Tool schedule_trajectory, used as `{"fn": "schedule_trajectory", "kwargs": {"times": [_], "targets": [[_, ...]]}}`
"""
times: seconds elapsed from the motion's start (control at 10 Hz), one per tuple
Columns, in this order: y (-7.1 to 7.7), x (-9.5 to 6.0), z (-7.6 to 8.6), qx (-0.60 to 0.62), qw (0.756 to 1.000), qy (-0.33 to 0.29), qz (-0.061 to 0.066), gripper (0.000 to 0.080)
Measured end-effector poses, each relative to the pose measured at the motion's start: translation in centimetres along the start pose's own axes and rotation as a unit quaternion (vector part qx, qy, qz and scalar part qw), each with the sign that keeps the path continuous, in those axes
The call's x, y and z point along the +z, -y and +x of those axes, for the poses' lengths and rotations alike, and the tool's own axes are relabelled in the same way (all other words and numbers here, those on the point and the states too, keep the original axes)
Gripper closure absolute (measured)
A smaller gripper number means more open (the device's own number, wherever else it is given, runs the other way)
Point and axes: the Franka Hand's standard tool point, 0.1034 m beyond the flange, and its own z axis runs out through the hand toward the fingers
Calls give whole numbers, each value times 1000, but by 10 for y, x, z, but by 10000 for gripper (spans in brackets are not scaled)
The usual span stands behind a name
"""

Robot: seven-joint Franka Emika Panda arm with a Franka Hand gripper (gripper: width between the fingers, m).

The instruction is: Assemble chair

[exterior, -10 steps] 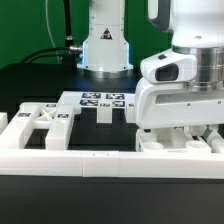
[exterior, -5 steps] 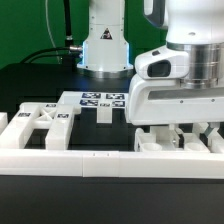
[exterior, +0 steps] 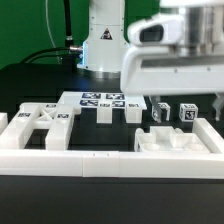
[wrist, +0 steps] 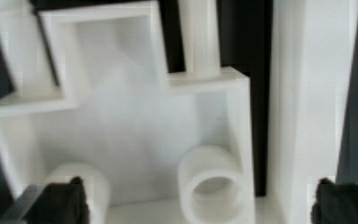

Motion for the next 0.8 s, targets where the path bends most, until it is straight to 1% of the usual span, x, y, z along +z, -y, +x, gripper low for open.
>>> {"fn": "schedule_trajectory", "kwargs": {"times": [0.1,0.2,0.3,0.5,0.6,0.7,0.8], "targets": [[-11,-3,-13,11,1000,2,-1,153],[-23,-3,-30,19,1000,0,-3,151],[-35,0,-49,34,999,2,-1,150],[-31,0,-44,31,1000,3,0,150],[-31,1,-45,31,1000,4,0,150],[-36,3,-48,25,1000,4,-1,150],[-51,12,-61,25,1000,10,-6,150]]}}
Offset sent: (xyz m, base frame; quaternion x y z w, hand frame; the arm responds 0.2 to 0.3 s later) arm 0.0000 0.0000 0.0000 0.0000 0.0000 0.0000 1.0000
